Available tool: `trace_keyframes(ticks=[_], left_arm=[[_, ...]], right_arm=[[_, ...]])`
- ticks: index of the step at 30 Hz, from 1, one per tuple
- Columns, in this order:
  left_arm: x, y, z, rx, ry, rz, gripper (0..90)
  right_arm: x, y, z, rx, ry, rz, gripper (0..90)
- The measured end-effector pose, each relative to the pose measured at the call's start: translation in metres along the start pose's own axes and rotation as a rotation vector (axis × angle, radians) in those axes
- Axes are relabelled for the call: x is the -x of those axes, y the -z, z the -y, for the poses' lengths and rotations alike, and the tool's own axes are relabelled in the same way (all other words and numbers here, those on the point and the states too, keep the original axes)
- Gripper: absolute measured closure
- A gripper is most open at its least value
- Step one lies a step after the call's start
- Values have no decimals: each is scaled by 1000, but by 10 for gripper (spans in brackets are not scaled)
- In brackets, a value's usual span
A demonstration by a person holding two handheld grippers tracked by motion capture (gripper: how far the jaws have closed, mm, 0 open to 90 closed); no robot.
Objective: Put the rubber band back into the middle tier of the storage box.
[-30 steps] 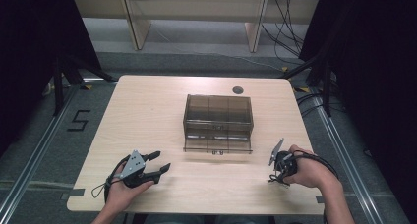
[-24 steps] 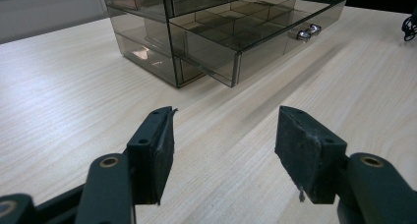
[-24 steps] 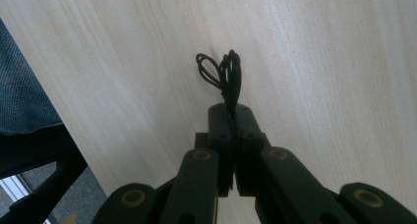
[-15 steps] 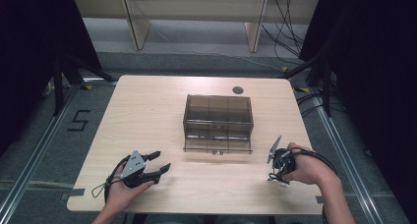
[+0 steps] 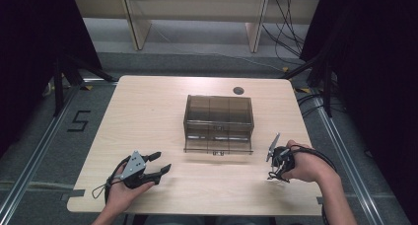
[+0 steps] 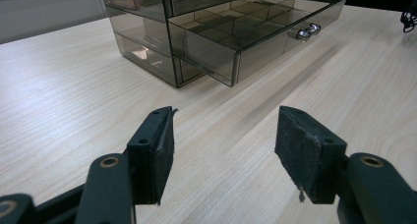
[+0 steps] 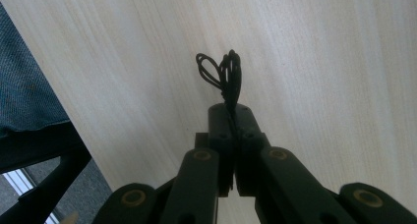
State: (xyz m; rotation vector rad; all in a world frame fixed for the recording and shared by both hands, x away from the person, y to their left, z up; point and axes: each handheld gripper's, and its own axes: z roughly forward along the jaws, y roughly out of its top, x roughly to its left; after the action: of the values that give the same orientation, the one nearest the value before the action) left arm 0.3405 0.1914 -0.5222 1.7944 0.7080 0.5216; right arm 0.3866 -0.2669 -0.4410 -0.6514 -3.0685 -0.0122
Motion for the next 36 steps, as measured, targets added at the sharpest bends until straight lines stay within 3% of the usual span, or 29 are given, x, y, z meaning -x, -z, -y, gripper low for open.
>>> trace_keyframes(ticks=[14,19,21,24,25,27,28,36], left_arm=[[0,-1,0,7,1,5,394],[0,0,0,-1,0,0,393],[0,0,0,-1,0,1,394],[0,0,0,-1,0,1,394],[0,0,0,-1,0,1,394],[0,0,0,-2,0,0,393],[0,0,0,-2,-1,1,394],[-1,-1,0,5,1,6,393]], right_arm=[[1,7,-8,-8,-3,3,891],[4,8,-11,-1,28,7,891],[2,10,-13,-14,2,9,891],[3,11,-15,-13,9,8,891],[5,10,-15,0,38,8,891],[5,12,-16,-1,34,9,891],[2,13,-17,-10,5,18,891],[6,17,-21,3,44,19,891]])
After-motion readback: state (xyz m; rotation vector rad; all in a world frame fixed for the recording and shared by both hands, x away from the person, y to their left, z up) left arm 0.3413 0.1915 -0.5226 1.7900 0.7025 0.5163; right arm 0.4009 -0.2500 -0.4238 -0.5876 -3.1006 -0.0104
